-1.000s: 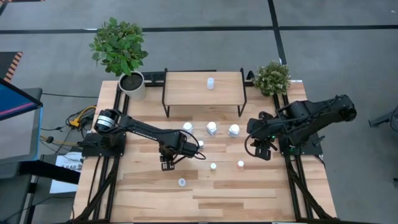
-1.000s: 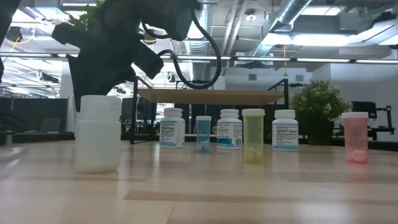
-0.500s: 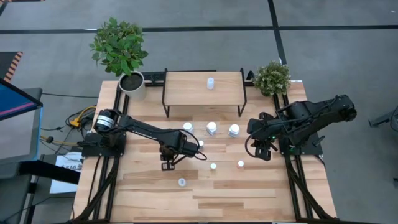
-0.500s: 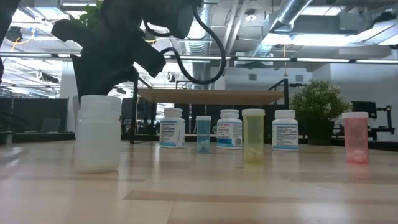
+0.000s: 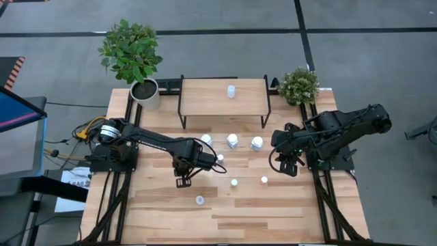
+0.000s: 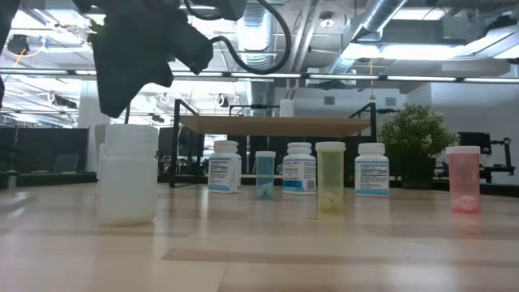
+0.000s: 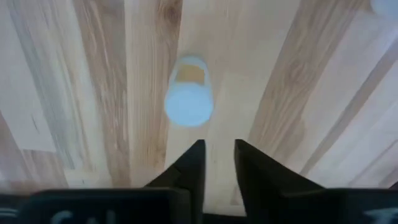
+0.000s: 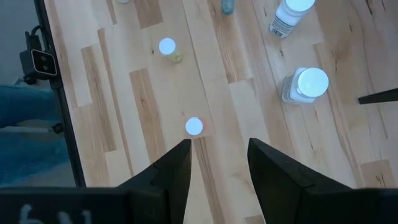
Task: Pick and place medicine bottles onto shelf by color
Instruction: Put the top white pill bottle on the shelf
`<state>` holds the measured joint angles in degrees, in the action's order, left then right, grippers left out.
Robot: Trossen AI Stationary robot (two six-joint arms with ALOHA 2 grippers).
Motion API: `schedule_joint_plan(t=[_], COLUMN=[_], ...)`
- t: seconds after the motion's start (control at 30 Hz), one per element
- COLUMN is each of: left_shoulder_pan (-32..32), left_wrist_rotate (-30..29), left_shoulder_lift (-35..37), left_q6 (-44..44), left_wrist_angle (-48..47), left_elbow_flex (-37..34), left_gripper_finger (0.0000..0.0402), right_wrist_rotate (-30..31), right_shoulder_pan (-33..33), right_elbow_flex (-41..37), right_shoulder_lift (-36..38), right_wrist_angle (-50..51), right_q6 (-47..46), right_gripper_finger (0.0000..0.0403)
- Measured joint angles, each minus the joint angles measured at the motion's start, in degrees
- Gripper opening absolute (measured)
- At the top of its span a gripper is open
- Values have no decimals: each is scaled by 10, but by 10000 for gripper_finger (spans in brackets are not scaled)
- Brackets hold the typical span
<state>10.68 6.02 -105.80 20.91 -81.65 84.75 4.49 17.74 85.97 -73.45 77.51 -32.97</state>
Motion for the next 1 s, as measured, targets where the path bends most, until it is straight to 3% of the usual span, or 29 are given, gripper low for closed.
schedule_joint_plan(t=[0.3, 0.47, 0.8, 1.0], left_shoulder_pan=[0, 0, 0, 0], left_wrist_rotate=[-4, -20, -37, -62], left_shoulder_lift=[0, 1, 1, 1], left_q6=[-8, -20, -13, -7], left_wrist_angle=[23, 59, 128, 160], left_elbow_flex=[0, -9, -105, -118], left_gripper_finger=[199, 245, 254, 251], right_wrist_rotate=[0, 0, 0, 0], right_shoulder_pan=[0, 0, 3, 3], right_elbow_flex=[0, 0, 0, 0], right_shoulder_lift=[0, 0, 0, 0], right_wrist_angle=[0, 0, 0, 0], right_q6=[0, 0, 5, 5], right_gripper_finger=[179, 179, 179, 179])
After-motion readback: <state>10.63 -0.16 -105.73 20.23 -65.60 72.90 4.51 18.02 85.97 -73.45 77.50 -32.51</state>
